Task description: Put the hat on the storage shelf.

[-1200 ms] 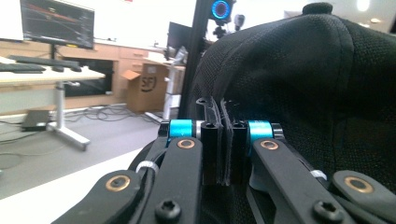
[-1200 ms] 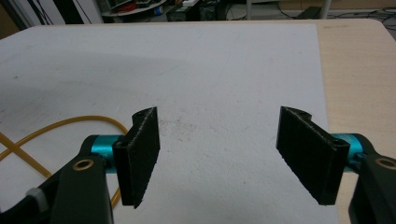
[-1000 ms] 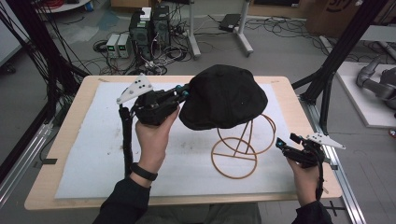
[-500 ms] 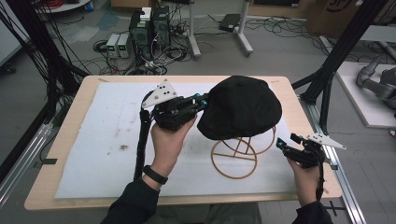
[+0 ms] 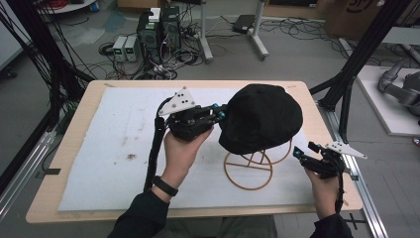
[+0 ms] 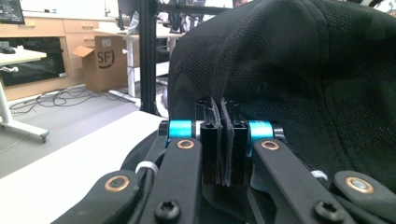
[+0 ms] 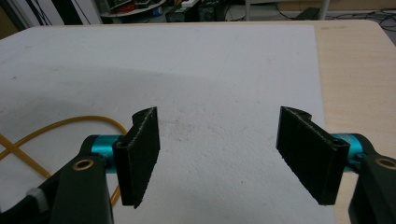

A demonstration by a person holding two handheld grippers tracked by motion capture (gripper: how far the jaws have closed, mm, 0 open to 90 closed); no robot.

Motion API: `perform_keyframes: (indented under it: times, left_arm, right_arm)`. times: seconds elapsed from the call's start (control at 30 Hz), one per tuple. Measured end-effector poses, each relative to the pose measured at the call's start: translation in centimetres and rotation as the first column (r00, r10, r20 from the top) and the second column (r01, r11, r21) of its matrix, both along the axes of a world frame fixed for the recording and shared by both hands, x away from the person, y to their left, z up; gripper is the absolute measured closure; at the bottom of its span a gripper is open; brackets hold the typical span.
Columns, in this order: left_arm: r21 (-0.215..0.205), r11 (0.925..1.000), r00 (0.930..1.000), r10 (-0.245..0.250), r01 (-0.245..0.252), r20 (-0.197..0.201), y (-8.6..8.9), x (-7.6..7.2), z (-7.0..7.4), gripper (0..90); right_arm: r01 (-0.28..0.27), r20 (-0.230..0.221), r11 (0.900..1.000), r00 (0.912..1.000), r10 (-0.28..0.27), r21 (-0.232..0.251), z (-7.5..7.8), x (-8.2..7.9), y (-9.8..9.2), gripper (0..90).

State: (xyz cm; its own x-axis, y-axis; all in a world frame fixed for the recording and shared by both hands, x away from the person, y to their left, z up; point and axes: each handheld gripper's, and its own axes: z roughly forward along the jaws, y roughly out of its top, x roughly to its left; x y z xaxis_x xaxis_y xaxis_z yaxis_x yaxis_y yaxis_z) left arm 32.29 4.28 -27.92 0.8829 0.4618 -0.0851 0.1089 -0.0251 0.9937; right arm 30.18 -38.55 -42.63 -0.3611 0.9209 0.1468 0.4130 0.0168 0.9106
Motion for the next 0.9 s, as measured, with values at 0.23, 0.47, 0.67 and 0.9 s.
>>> perform_keyframes:
  times: [0.23,0.47,0.67,0.9]
  left_arm:
    - [0.016,0.9997,0.9999,-0.016,0.016,0.005,-0.6,0.0,-0.5,83.1]
    - [-0.013,0.9999,0.9999,0.002,-0.002,-0.011,1.4,-0.2,-0.9,59.5]
    - [0.000,1.0000,0.9998,0.010,-0.010,-0.016,4.2,-1.0,-1.9,43.5]
    - [0.069,0.9954,0.9973,0.068,-0.066,-0.027,8.3,-1.9,-3.9,33.4]
  right_arm:
    - [0.001,-0.002,1.000,1.0000,-0.001,0.000,0.0,0.0,0.0,30.1]
    - [0.000,0.002,1.000,1.0000,0.000,-0.006,-0.1,0.0,-0.2,30.1]
    - [0.000,0.006,1.000,1.0000,0.000,-0.007,0.0,0.0,-0.1,30.0]
    - [0.003,0.005,1.000,1.0000,-0.003,-0.003,0.0,-0.1,0.0,30.0]
